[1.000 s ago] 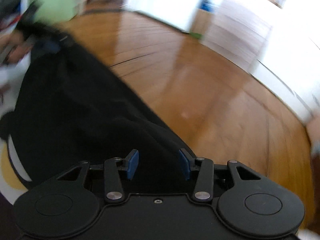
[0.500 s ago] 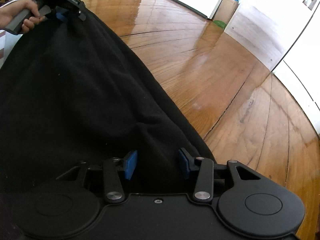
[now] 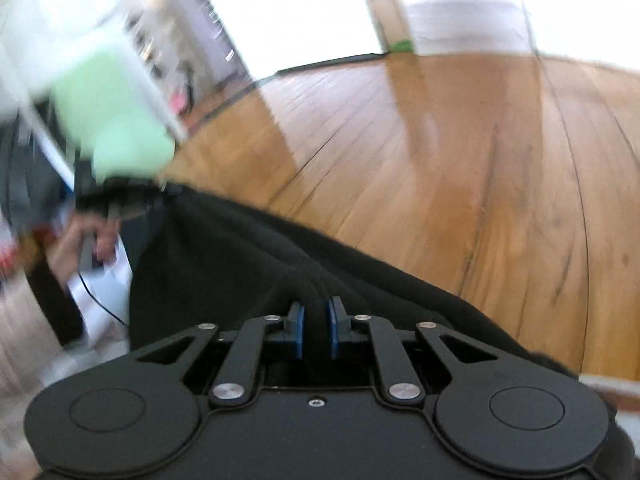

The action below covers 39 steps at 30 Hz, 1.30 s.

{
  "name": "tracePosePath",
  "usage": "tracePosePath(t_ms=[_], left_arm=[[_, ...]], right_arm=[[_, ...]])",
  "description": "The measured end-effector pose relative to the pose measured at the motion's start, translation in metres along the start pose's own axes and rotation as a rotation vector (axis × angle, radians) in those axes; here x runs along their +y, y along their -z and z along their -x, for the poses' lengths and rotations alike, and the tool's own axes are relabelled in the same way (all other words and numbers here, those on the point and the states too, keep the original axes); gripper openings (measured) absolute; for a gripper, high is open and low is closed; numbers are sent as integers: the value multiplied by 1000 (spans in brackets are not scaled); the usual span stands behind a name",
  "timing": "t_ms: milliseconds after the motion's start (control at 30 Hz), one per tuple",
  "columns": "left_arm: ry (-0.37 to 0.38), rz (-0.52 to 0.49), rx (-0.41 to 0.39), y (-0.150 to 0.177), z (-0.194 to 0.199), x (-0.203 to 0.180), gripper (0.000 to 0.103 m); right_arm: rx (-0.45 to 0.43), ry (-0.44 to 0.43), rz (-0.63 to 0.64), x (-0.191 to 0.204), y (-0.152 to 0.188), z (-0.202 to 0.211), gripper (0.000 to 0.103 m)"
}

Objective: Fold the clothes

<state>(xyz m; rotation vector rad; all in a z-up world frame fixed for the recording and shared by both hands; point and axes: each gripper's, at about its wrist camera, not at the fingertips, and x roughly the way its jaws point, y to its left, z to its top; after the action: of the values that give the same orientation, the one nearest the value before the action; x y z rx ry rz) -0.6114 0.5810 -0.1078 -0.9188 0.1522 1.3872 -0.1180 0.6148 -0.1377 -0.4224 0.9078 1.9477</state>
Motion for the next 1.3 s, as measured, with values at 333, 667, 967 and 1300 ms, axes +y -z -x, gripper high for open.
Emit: tracePosePath(t_ms=[333,667,967,1300], left_arm=[[-138,31,35,-17,-60,-20,20],[-77,-281,72,68,44,-52,62],[-251,-294,142,114,26,-7,23],[46,-72,161,126,93,-44,29]], right_arm=[[70,332,21,-14,-20,-43,23],[-168,520,-67,30,25,49,47],[-73,368,-241,48,144,107,51],[-174,212,-674,20,196,81,76]])
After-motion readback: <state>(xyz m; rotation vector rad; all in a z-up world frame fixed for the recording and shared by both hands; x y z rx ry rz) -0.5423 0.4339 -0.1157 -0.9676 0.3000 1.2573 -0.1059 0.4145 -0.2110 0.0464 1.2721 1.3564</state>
